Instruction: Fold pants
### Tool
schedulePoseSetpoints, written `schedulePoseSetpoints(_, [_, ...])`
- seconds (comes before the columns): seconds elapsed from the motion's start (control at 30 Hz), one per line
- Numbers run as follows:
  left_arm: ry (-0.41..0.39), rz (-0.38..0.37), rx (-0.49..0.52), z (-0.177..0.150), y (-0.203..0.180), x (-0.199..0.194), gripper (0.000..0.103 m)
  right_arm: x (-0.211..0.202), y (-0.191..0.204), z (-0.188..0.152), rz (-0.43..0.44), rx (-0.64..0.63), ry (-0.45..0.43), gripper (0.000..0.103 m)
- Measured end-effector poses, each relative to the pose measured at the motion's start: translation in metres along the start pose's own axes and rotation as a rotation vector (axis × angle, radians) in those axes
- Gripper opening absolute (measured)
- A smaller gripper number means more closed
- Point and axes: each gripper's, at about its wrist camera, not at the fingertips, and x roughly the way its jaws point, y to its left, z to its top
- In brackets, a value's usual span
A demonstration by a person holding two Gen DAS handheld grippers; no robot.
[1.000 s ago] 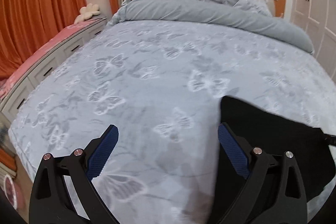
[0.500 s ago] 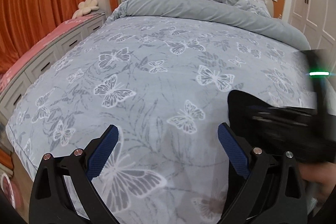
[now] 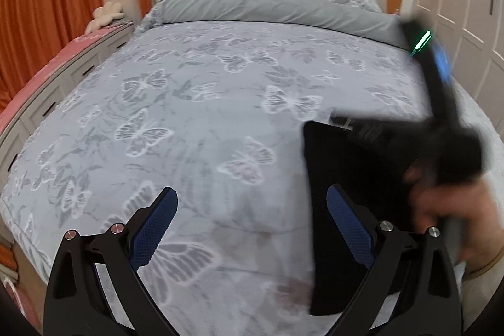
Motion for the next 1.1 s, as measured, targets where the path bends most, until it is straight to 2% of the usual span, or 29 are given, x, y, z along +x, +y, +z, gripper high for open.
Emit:
schedulePoseSetpoints(0.03, [0.002, -0.028, 0.005, -0.001, -0.004, -0.001, 0.094, -0.031, -0.009, 0.000, -0.026, 0.004, -0.030, 0.010])
schedulePoseSetpoints(0.07, [0.005, -0.055, 0.008, -0.002, -0.008, -0.002, 0.095, -0.048, -0.018, -0.001, -0.058, 0.011, -0.043, 0.025])
schedulePoseSetpoints(0.1, [0.013, -0.096, 0.015, -0.004, -0.013, -0.002, 0.096, -0.069, -0.029, -0.009, -0.102, 0.019, -0.051, 0.049])
schedulePoseSetpoints(0.13, [0.025, -0.124, 0.021, -0.007, -0.018, -0.001, 0.096, -0.091, -0.045, -0.023, -0.160, 0.036, -0.053, 0.053])
schedulePoseSetpoints(0.2, [0.072, -0.156, 0.027, -0.014, -0.027, 0.007, 0.096, -0.119, -0.075, -0.058, -0.232, 0.090, -0.055, 0.054])
schedulePoseSetpoints(0.33, [0.187, -0.202, 0.017, -0.030, -0.038, 0.029, 0.096, -0.147, -0.132, -0.135, -0.305, 0.299, 0.043, 0.054])
schedulePoseSetpoints(0.4, [0.234, -0.205, 0.005, -0.039, -0.043, 0.036, 0.096, -0.162, -0.147, -0.163, -0.246, 0.379, 0.063, 0.054])
schedulePoseSetpoints(0.47, [0.296, -0.250, -0.018, -0.048, -0.049, 0.045, 0.096, -0.167, -0.149, -0.175, -0.168, 0.393, 0.063, 0.054])
schedulePoseSetpoints(0.53, [0.352, -0.298, -0.052, -0.056, -0.052, 0.054, 0.095, -0.159, -0.153, -0.178, -0.130, 0.400, 0.095, 0.054])
schedulePoseSetpoints(0.57, [0.378, -0.329, -0.075, -0.060, -0.056, 0.059, 0.089, -0.153, -0.154, -0.179, -0.125, 0.404, 0.104, 0.046])
schedulePoseSetpoints(0.63, [0.357, -0.339, -0.073, -0.059, -0.060, 0.056, 0.076, -0.151, -0.148, -0.175, -0.151, 0.355, 0.100, 0.027])
schedulePoseSetpoints(0.67, [0.340, -0.344, -0.062, -0.057, -0.061, 0.051, 0.061, -0.158, -0.146, -0.173, -0.142, 0.342, 0.078, 0.016])
schedulePoseSetpoints(0.7, [0.309, -0.339, -0.058, -0.053, -0.060, 0.040, 0.050, -0.172, -0.145, -0.173, -0.105, 0.357, 0.039, 0.015])
schedulePoseSetpoints(0.77, [0.276, -0.368, -0.075, -0.051, -0.052, 0.027, 0.047, -0.189, -0.141, -0.177, -0.070, 0.381, -0.015, 0.015])
schedulePoseSetpoints(0.8, [0.283, -0.379, -0.091, -0.053, -0.048, 0.026, 0.054, -0.189, -0.142, -0.182, -0.090, 0.383, -0.009, 0.016])
schedulePoseSetpoints(0.83, [0.302, -0.376, -0.110, -0.057, -0.044, 0.029, 0.059, -0.174, -0.147, -0.191, -0.150, 0.387, 0.057, 0.019])
schedulePoseSetpoints(0.87, [0.319, -0.362, -0.118, -0.061, -0.042, 0.033, 0.070, -0.162, -0.149, -0.196, -0.168, 0.384, 0.115, 0.027])
schedulePoseSetpoints(0.9, [0.335, -0.331, -0.113, -0.066, -0.042, 0.039, 0.074, -0.156, -0.147, -0.197, -0.161, 0.372, 0.129, 0.030])
schedulePoseSetpoints(0.93, [0.335, -0.316, -0.107, -0.068, -0.043, 0.041, 0.076, -0.161, -0.143, -0.194, -0.173, 0.352, 0.105, 0.035])
schedulePoseSetpoints(1.0, [0.318, -0.310, -0.093, -0.067, -0.043, 0.039, 0.089, -0.173, -0.139, -0.189, -0.230, 0.318, 0.051, 0.071])
schedulePoseSetpoints(1.07, [0.291, -0.345, -0.118, -0.063, -0.039, 0.033, 0.094, -0.183, -0.147, -0.193, -0.272, 0.375, 0.009, 0.076])
schedulePoseSetpoints(1.1, [0.286, -0.365, -0.141, -0.062, -0.036, 0.032, 0.096, -0.182, -0.153, -0.193, -0.243, 0.405, 0.014, 0.076])
